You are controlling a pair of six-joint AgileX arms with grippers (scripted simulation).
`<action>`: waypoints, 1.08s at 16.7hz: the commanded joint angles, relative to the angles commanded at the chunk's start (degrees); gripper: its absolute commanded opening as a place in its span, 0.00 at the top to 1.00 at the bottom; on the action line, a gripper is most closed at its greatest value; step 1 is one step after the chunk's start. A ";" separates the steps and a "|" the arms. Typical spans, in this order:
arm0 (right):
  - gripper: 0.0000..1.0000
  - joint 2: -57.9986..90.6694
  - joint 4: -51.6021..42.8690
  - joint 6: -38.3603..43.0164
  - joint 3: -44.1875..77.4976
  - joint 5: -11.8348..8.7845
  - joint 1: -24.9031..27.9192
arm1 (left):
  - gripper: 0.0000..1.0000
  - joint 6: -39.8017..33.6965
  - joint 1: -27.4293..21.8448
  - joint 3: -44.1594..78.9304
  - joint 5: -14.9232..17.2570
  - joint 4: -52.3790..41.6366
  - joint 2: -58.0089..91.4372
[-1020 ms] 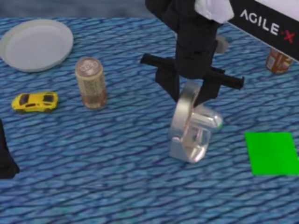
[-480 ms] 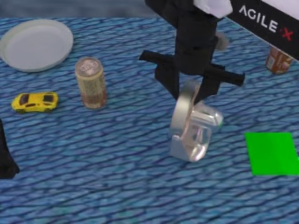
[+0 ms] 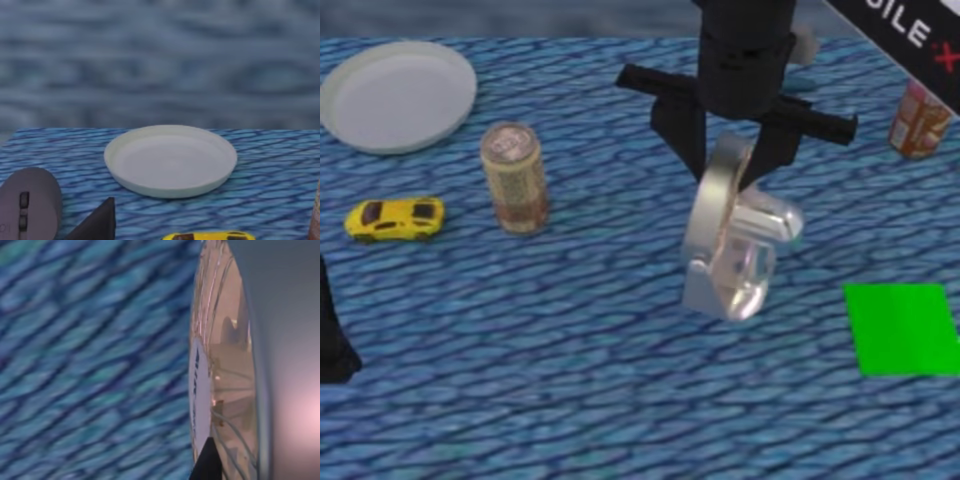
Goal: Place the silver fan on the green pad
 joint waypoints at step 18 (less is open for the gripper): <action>1.00 -18.41 1.50 -61.04 -26.31 -6.05 -9.13 | 0.00 0.00 0.00 0.00 0.00 0.00 0.00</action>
